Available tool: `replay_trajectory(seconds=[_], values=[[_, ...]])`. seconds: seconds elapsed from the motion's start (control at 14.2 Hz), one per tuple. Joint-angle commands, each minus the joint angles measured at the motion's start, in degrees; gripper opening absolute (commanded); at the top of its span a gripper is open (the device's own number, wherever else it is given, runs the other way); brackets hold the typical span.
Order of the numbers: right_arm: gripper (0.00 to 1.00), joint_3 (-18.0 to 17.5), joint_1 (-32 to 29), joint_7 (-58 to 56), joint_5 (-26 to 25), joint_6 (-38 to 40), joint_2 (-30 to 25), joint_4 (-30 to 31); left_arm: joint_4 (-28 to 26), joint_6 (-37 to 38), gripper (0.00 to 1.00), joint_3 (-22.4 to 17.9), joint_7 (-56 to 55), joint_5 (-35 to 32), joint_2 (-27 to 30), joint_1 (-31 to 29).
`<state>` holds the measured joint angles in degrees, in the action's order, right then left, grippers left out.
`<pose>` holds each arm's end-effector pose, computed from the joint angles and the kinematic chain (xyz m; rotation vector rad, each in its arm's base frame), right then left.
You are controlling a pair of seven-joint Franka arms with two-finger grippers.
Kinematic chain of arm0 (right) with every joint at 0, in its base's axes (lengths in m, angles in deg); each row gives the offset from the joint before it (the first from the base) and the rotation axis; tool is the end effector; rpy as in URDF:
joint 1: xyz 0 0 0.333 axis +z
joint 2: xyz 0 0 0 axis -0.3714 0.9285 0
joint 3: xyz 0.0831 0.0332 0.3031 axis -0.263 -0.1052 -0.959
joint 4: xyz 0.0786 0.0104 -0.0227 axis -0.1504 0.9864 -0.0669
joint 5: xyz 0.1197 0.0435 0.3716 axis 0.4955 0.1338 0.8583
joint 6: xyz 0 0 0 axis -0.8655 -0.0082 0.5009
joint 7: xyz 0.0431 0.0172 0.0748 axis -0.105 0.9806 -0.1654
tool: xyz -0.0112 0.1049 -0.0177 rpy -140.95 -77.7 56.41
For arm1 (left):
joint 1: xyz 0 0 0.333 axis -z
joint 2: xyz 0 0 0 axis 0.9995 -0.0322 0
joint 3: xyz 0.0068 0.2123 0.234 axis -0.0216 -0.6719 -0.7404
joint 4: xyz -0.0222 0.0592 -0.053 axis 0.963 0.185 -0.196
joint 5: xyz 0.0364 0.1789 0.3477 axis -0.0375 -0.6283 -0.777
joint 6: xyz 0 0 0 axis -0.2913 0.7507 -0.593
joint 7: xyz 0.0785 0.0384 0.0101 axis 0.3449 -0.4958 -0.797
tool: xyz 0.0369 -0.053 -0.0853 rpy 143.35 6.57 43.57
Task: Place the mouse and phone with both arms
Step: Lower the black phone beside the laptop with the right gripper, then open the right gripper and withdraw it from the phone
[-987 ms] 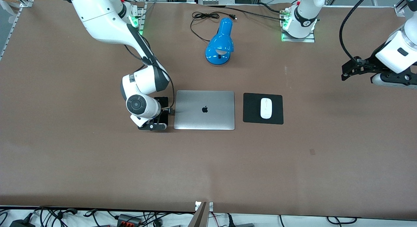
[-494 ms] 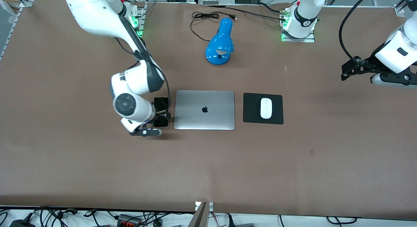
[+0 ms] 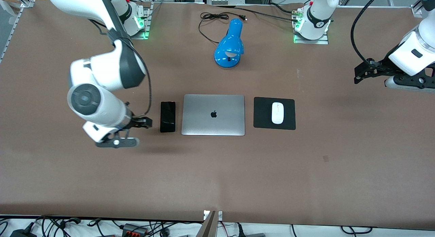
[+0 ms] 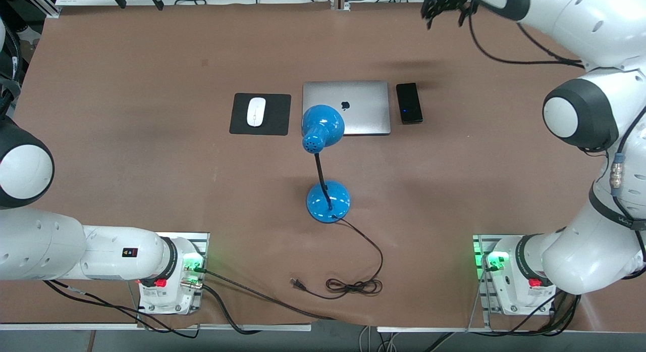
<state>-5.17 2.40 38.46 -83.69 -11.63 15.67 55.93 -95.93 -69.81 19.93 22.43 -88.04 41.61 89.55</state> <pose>0.6751 0.2173 0.4421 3.0636 0.0224 -0.0876 0.5602 -0.0435 0.6024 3.1293 -0.1346 0.0001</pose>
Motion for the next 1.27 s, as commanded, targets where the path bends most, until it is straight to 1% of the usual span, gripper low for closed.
replay_trajectory(seconds=[0.0,0.21,0.35,0.42,0.63,0.78,0.99,1.06,1.13,1.2], values=[[1.00,0.12,-2.56,-1.17,-0.18,3.72,-2.93,-1.76,0.53,0.72,1.00,0.19,0.39,0.38,0.28,-0.34],[1.00,0.03,-6.17,-1.95,0.00,4.51,-6.19,-1.67,0.53,1.42,1.00,0.19,0.48,0.38,0.28,-0.51],[1.00,-0.14,-10.02,-7.29,0.17,5.48,-8.99,-1.15,0.61,1.43,1.00,0.19,0.57,0.38,0.28,-0.69],[1.00,-0.41,-12.31,-10.63,0.17,5.92,-10.58,0.16,0.53,1.51,1.00,0.19,0.48,0.38,0.37,-0.60],[1.00,-3.83,-19.86,-12.94,0.17,10.13,-13.84,0.97,0.70,1.52,1.00,0.19,0.65,0.29,0.19,-0.51],[1.00,-6.29,-23.74,-15.57,0.17,10.05,-15.07,1.93,0.62,1.78,1.00,0.19,0.40,0.29,0.28,-0.60],[1.00,-6.39,-23.76,-15.58,-0.44,9.27,-15.16,2.20,1.32,1.60,1.00,0.19,0.39,0.29,-0.07,-0.60],[1.00,-6.39,-23.76,-15.67,-0.44,8.39,-15.68,3.42,1.32,1.60,1.00,0.19,0.31,0.29,-0.16,-0.51],[1.00,-6.39,-23.76,-15.67,-0.62,7.51,-17.34,6.04,1.49,1.60,1.00,0.19,0.39,0.20,-0.25,-0.51],[1.00,-6.39,-23.67,-15.67,-0.62,4.89,-19.88,10.50,1.49,1.60,1.00,0.27,0.31,0.20,-0.25,-0.34]])
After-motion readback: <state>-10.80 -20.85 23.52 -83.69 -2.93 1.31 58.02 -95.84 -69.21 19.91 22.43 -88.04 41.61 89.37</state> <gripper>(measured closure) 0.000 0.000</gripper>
